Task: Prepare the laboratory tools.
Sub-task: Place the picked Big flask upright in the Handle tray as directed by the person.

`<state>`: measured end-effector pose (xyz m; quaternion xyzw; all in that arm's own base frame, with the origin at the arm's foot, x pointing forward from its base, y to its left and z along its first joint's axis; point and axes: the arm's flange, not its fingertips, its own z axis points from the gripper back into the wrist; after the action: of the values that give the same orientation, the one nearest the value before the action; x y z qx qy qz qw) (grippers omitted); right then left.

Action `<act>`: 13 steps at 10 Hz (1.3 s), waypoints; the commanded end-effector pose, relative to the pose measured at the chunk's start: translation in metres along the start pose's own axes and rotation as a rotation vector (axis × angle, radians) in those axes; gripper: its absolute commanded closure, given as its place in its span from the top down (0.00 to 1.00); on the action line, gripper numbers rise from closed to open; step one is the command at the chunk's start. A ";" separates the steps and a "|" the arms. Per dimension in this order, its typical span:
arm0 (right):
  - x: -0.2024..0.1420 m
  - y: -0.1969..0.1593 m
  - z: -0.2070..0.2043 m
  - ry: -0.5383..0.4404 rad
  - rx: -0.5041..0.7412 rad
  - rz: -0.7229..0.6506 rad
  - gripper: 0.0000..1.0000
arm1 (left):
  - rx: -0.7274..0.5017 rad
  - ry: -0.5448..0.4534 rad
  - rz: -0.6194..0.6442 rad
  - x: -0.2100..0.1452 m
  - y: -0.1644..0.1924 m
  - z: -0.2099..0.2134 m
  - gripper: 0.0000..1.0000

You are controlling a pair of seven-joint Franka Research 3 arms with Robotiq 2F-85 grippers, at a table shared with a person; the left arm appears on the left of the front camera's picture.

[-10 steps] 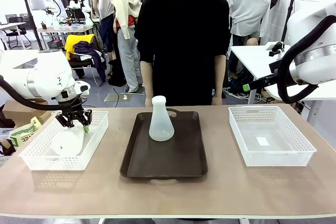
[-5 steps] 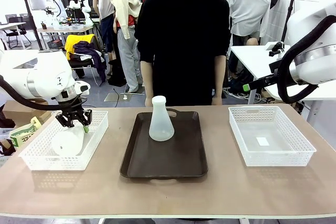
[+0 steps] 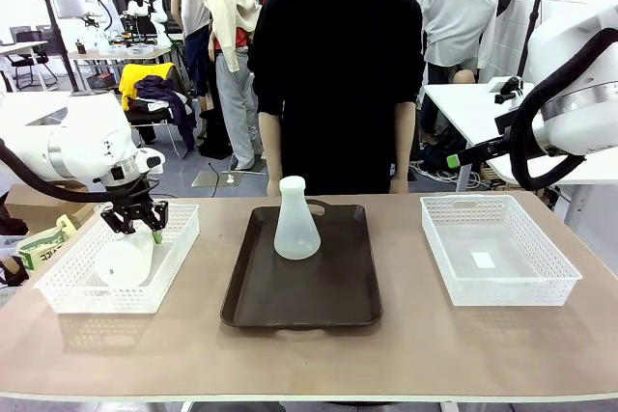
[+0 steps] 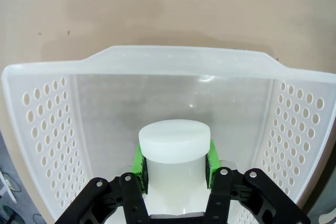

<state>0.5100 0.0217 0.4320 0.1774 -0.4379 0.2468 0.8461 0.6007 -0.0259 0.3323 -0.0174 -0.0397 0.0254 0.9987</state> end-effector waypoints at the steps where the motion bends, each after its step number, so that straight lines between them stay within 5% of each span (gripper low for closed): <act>1: 0.000 -0.001 0.001 0.009 -0.002 0.003 1.00 | 0.001 -0.004 -0.008 -0.016 0.010 0.025 0.00; 6: 0.000 -0.001 0.001 0.009 -0.002 0.003 1.00 | -0.096 -0.054 -0.050 -0.041 0.030 0.086 0.00; 13: 0.000 -0.001 0.001 0.009 -0.002 0.003 1.00 | -0.336 -0.278 -0.348 -0.085 0.034 0.188 0.00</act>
<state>0.5100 0.0215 0.4318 0.1774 -0.4378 0.2467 0.8462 0.5130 0.0103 0.5140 -0.1562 -0.1756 -0.1171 0.9649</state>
